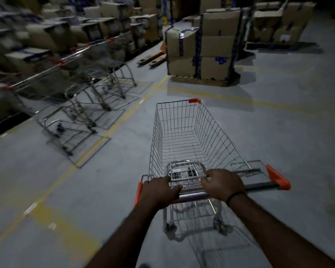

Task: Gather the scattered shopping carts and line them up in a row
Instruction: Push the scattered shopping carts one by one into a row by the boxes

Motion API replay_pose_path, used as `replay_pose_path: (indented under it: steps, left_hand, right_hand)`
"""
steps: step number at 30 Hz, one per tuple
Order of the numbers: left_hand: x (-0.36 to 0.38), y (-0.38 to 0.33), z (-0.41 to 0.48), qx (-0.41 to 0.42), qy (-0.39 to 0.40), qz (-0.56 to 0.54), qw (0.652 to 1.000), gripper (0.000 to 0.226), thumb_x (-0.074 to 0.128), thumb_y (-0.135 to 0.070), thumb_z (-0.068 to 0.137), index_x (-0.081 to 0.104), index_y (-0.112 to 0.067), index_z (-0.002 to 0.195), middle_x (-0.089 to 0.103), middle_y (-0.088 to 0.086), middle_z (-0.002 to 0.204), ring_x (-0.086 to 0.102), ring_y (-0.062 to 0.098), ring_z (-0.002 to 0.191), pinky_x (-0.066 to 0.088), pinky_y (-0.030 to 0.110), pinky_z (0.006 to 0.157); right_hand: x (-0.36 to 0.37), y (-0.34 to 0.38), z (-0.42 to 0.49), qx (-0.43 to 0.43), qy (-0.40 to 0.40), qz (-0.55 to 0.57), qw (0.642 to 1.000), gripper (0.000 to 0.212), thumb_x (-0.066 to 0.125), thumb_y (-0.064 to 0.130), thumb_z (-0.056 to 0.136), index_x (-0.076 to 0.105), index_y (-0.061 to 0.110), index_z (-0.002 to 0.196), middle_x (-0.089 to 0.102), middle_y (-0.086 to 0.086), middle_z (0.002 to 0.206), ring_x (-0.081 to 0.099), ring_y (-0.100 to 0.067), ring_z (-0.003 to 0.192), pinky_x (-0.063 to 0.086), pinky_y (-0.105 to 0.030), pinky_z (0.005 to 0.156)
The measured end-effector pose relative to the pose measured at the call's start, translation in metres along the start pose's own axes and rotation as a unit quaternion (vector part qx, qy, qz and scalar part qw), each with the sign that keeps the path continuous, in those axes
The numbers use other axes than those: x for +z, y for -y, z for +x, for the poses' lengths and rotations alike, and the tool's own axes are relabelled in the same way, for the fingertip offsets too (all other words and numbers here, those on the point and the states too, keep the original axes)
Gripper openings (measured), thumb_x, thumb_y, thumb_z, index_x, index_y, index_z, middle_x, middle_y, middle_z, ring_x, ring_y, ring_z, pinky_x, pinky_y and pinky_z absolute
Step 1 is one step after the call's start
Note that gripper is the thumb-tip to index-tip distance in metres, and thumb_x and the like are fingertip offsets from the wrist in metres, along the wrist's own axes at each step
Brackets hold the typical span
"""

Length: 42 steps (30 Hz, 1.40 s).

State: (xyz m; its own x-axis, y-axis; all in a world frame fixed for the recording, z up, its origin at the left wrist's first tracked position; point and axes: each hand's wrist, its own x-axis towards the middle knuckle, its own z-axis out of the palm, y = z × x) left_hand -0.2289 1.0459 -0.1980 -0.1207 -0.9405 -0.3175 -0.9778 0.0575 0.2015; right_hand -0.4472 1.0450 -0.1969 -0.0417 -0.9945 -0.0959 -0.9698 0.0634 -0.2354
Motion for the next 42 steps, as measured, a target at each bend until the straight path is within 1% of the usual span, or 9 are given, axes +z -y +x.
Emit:
replay_pose_path:
  steps: [5,10,15,21,24,26,33,37,42]
  left_hand:
    - [0.0,0.015,-0.03,-0.078,-0.029,-0.01,0.996,0.06,0.038,-0.069,0.091,0.062,-0.026,0.126,0.068,0.004,0.125,0.06,0.026,0.119,0.04,0.042,0.101]
    - [0.0,0.041,-0.045,-0.143,-0.057,-0.046,0.987,0.058,0.038,-0.066,0.09,0.064,-0.025,0.121,0.07,0.005,0.119,0.062,0.027,0.115,0.042,0.041,0.1]
    - [0.0,0.078,-0.058,-0.214,-0.088,-0.084,0.969,0.071,0.027,-0.071,0.078,0.066,-0.027,0.118,0.071,0.005,0.117,0.065,0.028,0.11,0.044,0.048,0.103]
    - [-0.006,0.125,-0.07,-0.275,-0.115,-0.106,0.949,0.072,0.026,-0.07,0.075,0.066,-0.028,0.118,0.071,0.005,0.118,0.065,0.029,0.11,0.042,0.053,0.105]
    - [-0.011,0.152,-0.07,-0.293,-0.124,-0.114,0.941,0.068,0.028,-0.067,0.076,0.067,-0.027,0.114,0.072,0.005,0.116,0.065,0.029,0.109,0.042,0.054,0.105]
    - [-0.018,0.17,-0.07,-0.3,-0.125,-0.119,0.938,0.064,0.032,-0.066,0.08,0.067,-0.027,0.116,0.071,0.006,0.117,0.065,0.03,0.11,0.041,0.054,0.106]
    - [-0.043,0.239,-0.061,-0.315,-0.136,-0.123,0.931,0.05,0.04,-0.056,0.091,0.069,-0.021,0.113,0.071,0.005,0.117,0.065,0.028,0.11,0.039,0.043,0.103]
    - [-0.057,0.284,-0.052,-0.317,-0.148,-0.13,0.928,0.045,0.042,-0.053,0.091,0.07,-0.019,0.099,0.073,0.004,0.106,0.068,0.026,0.1,0.044,0.038,0.092]
    - [-0.073,0.334,-0.04,-0.332,-0.147,-0.134,0.922,0.044,0.041,-0.052,0.09,0.07,-0.019,0.096,0.072,0.003,0.104,0.068,0.025,0.098,0.044,0.039,0.093]
  right_hand:
    - [0.006,0.025,0.009,-0.062,0.007,-0.019,0.998,0.048,0.038,0.059,0.079,0.064,0.019,0.081,0.072,-0.002,0.087,0.067,-0.025,0.086,0.049,-0.033,0.07]
    - [0.01,0.062,0.024,-0.118,0.026,-0.018,0.993,0.046,0.042,0.057,0.082,0.068,0.021,0.091,0.073,-0.001,0.095,0.067,-0.025,0.091,0.051,-0.032,0.075]
    - [0.017,0.109,0.034,-0.159,0.054,-0.014,0.986,0.048,0.046,0.057,0.085,0.071,0.023,0.108,0.073,0.0,0.11,0.067,-0.025,0.104,0.052,-0.033,0.085]
    - [0.027,0.169,0.042,-0.204,0.071,-0.005,0.976,0.047,0.047,0.057,0.085,0.071,0.024,0.108,0.073,0.001,0.109,0.066,-0.024,0.102,0.051,-0.032,0.084]
    - [0.031,0.197,0.053,-0.243,0.096,-0.01,0.965,0.046,0.048,0.06,0.087,0.07,0.028,0.11,0.072,0.004,0.114,0.065,-0.021,0.106,0.051,-0.031,0.086]
    - [0.032,0.214,0.066,-0.259,0.124,-0.006,0.958,0.046,0.052,0.06,0.089,0.068,0.032,0.12,0.069,0.005,0.124,0.062,-0.019,0.115,0.048,-0.031,0.093]
    - [0.039,0.259,0.129,-0.247,0.157,-0.035,0.956,0.053,0.05,0.056,0.093,0.056,0.03,0.139,0.053,0.004,0.146,0.05,-0.018,0.132,0.04,-0.033,0.106]
    - [0.052,0.302,0.148,-0.249,0.139,-0.039,0.958,0.054,0.049,0.057,0.093,0.055,0.031,0.139,0.053,0.003,0.146,0.05,-0.019,0.132,0.041,-0.034,0.105]
    - [0.067,0.356,0.167,-0.249,0.112,-0.031,0.962,0.051,0.05,0.058,0.09,0.06,0.033,0.134,0.059,0.005,0.139,0.056,-0.02,0.125,0.046,-0.036,0.099]
